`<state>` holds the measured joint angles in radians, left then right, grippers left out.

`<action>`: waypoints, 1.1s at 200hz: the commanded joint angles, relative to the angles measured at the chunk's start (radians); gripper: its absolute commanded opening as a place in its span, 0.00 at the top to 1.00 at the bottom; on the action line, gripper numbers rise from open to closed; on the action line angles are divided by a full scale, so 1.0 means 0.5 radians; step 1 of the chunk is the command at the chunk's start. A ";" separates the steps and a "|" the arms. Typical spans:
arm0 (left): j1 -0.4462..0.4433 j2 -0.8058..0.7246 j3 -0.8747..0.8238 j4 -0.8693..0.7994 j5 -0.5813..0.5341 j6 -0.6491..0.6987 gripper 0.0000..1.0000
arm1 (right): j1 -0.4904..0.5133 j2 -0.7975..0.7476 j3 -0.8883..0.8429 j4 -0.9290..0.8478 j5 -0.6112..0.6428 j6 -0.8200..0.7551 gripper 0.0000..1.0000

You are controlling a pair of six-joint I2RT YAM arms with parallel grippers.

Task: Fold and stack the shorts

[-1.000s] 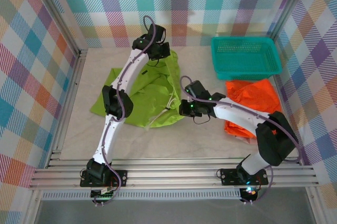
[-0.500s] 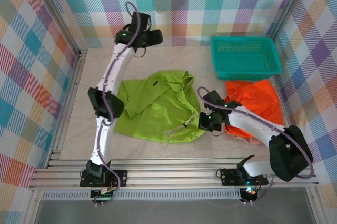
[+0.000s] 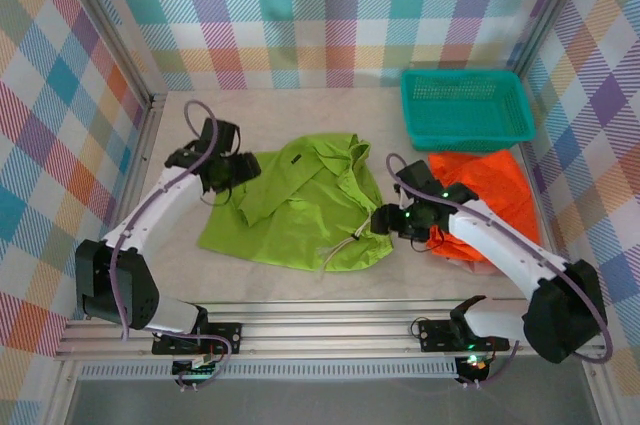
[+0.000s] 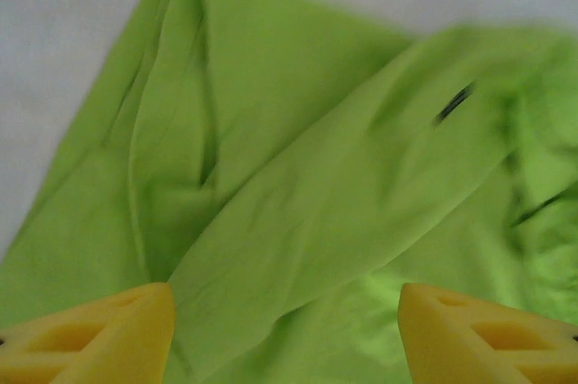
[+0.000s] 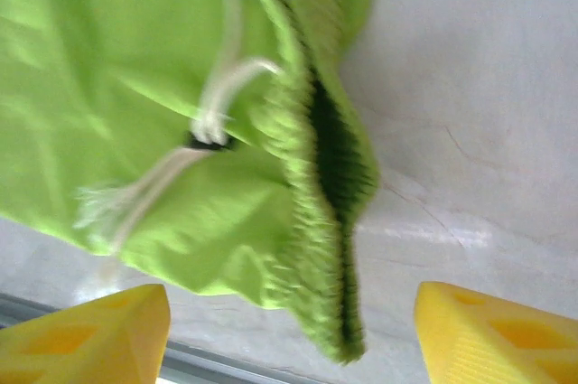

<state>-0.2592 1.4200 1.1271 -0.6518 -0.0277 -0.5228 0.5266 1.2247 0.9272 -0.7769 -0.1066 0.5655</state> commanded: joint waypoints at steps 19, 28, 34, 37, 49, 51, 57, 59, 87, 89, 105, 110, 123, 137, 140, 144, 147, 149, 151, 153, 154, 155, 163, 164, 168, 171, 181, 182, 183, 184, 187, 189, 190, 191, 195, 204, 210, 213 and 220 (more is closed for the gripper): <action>0.027 -0.099 -0.309 0.228 0.098 -0.227 0.38 | -0.007 0.095 0.381 0.047 0.195 -0.144 0.21; 0.034 -0.089 -0.354 0.272 0.138 -0.254 0.38 | -0.007 0.197 0.479 0.073 0.235 -0.163 0.20; 0.037 -0.075 -0.375 0.295 0.153 -0.271 0.38 | -0.009 0.275 0.559 0.082 0.266 -0.175 0.20; 0.038 -0.071 -0.383 0.301 0.161 -0.273 0.39 | -0.008 0.313 0.597 0.086 0.279 -0.182 0.20; 0.040 -0.046 -0.411 0.306 0.157 -0.284 0.40 | -0.010 0.499 0.764 0.081 0.330 -0.215 0.19; 0.041 -0.044 -0.417 0.307 0.157 -0.286 0.40 | -0.010 0.529 0.797 0.075 0.344 -0.217 0.19; 0.043 -0.036 -0.431 0.318 0.153 -0.291 0.41 | -0.010 0.626 0.887 0.051 0.391 -0.222 0.19; 0.045 -0.036 -0.438 0.325 0.151 -0.292 0.41 | -0.010 0.658 0.921 0.043 0.400 -0.226 0.19; 0.054 -0.013 -0.494 0.409 0.161 -0.316 0.45 | -0.043 1.081 1.307 -0.041 0.486 -0.255 0.18; 0.055 -0.011 -0.495 0.416 0.168 -0.319 0.45 | -0.046 1.108 1.329 -0.045 0.482 -0.255 0.18; 0.055 0.019 -0.491 0.428 0.211 -0.320 0.47 | -0.086 1.283 1.473 -0.049 0.442 -0.220 0.18; 0.055 0.026 -0.487 0.419 0.208 -0.319 0.48 | -0.102 1.327 1.511 -0.045 0.413 -0.205 0.18; 0.055 0.029 -0.496 0.407 0.193 -0.319 0.50 | -0.134 1.426 1.595 -0.028 0.363 -0.170 0.18; 0.055 0.026 -0.523 0.426 0.192 -0.326 0.52 | -0.159 1.531 1.700 -0.038 0.346 -0.151 0.20; 0.055 0.025 -0.530 0.430 0.197 -0.328 0.53 | -0.163 1.552 1.720 -0.038 0.345 -0.149 0.21; 0.055 0.029 -0.534 0.439 0.201 -0.328 0.53 | -0.168 1.583 1.747 -0.043 0.342 -0.149 0.22; 0.056 0.034 -0.536 0.443 0.205 -0.331 0.54 | -0.169 1.602 1.771 -0.049 0.342 -0.148 0.22; 0.055 0.034 -0.539 0.448 0.205 -0.329 0.55 | -0.171 1.619 1.786 -0.054 0.338 -0.147 0.23; 0.055 0.037 -0.543 0.451 0.210 -0.329 0.56 | -0.172 1.635 1.802 -0.058 0.337 -0.147 0.24; 0.055 0.039 -0.544 0.457 0.215 -0.333 0.56 | -0.173 1.649 1.816 -0.063 0.334 -0.146 0.25; 0.055 0.041 -0.545 0.458 0.217 -0.333 0.57 | -0.174 1.657 1.823 -0.065 0.332 -0.148 0.25; 0.055 0.046 -0.546 0.461 0.219 -0.334 0.57 | -0.175 1.665 1.830 -0.064 0.329 -0.149 0.25; 0.055 0.064 -0.554 0.474 0.230 -0.337 0.59 | -0.179 1.723 1.887 -0.085 0.321 -0.150 0.27; 0.055 0.066 -0.553 0.475 0.231 -0.336 0.59 | -0.179 1.732 1.895 -0.089 0.321 -0.150 0.27; 0.055 0.075 -0.553 0.481 0.236 -0.339 0.61 | -0.182 1.761 1.925 -0.100 0.316 -0.151 0.29; 0.055 0.079 -0.554 0.485 0.238 -0.340 0.63 | -0.183 1.783 1.946 -0.108 0.310 -0.151 0.29; 0.055 0.103 -0.556 0.492 0.240 -0.341 0.69 | -0.187 1.852 2.008 -0.128 0.295 -0.161 0.34; 0.055 0.106 -0.557 0.493 0.240 -0.341 0.70 | -0.186 1.858 2.014 -0.131 0.294 -0.160 0.35; 0.055 0.107 -0.557 0.493 0.240 -0.340 0.70 | -0.188 1.862 2.020 -0.134 0.293 -0.159 0.36; 0.055 0.109 -0.556 0.493 0.239 -0.340 0.71 | -0.188 1.868 2.027 -0.138 0.293 -0.160 0.36; 0.055 0.113 -0.556 0.494 0.238 -0.340 0.73 | -0.188 1.884 2.047 -0.146 0.293 -0.163 0.39; 0.055 0.118 -0.557 0.495 0.237 -0.341 0.75 | -0.190 1.896 2.055 -0.151 0.293 -0.165 0.41; 0.055 0.119 -0.557 0.494 0.237 -0.341 0.76 | -0.188 1.902 2.062 -0.153 0.293 -0.165 0.42; 0.055 0.120 -0.556 0.497 0.236 -0.340 0.76 | -0.189 1.907 2.069 -0.156 0.296 -0.165 0.43; 0.055 0.127 -0.556 0.498 0.236 -0.339 0.79 | -0.191 1.925 2.087 -0.165 0.297 -0.170 0.46; 0.055 0.134 -0.546 0.498 0.233 -0.337 0.87 | -0.195 1.955 2.116 -0.179 0.302 -0.178 0.53; 0.055 0.136 -0.541 0.500 0.233 -0.335 0.91 | -0.194 1.968 2.130 -0.186 0.303 -0.185 0.58; 0.055 0.138 -0.535 0.499 0.232 -0.331 0.93 | -0.194 1.972 2.135 -0.189 0.302 -0.187 0.61; 0.055 0.141 -0.523 0.493 0.226 -0.327 0.99 | -0.197 1.975 2.140 -0.191 0.304 -0.196 0.66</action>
<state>-0.2432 1.4807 0.8654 -0.4126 0.0826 -0.6899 0.4305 2.1906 1.9583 -0.8162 0.0593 0.4812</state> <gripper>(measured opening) 0.077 0.409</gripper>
